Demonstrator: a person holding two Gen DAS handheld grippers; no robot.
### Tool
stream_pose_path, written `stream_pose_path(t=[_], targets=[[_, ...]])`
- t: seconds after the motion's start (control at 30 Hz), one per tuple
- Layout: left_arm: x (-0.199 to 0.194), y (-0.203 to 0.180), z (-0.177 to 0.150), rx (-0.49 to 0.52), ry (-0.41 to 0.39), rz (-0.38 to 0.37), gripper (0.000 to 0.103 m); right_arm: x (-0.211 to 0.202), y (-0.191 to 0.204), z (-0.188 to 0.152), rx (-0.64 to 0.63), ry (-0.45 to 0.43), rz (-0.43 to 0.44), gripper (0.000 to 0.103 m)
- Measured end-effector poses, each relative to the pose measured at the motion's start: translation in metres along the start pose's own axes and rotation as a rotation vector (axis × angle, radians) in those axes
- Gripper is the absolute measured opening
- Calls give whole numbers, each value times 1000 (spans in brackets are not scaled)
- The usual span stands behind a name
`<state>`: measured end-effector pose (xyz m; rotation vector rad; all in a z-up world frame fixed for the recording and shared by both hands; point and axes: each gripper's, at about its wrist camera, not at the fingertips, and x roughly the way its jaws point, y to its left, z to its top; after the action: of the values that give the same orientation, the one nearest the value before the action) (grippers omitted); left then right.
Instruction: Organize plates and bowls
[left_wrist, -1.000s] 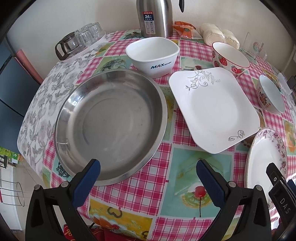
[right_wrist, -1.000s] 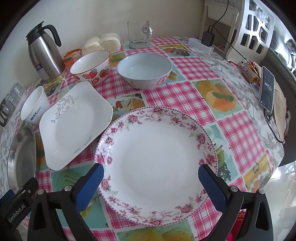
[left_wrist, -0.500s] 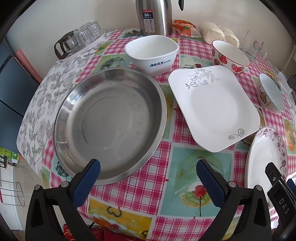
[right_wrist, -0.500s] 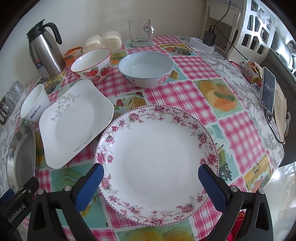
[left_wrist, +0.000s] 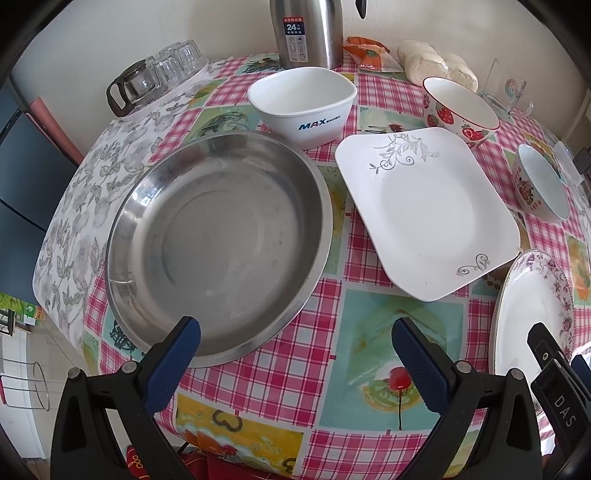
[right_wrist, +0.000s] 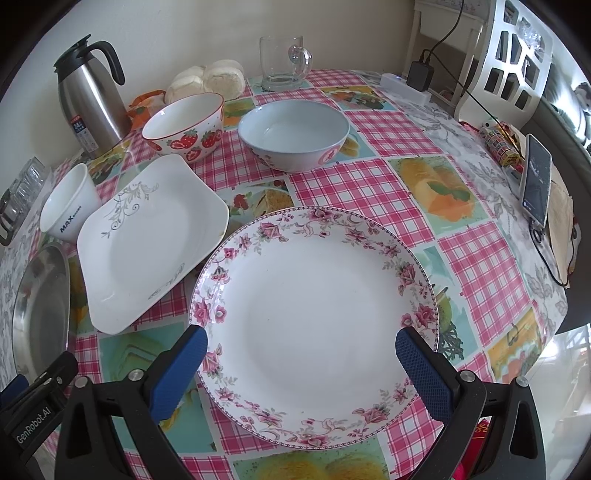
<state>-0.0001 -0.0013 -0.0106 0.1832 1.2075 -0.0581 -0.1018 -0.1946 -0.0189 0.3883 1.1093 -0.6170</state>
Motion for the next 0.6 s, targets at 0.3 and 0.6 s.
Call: stream_pose_path(t=[0.3, 0.6], targets=[[1, -1, 0, 1, 11, -2, 103, 0, 1, 0, -7, 6, -3, 103], [1, 0, 0, 0, 15, -3, 103, 1, 2, 0, -8, 7, -3, 103]])
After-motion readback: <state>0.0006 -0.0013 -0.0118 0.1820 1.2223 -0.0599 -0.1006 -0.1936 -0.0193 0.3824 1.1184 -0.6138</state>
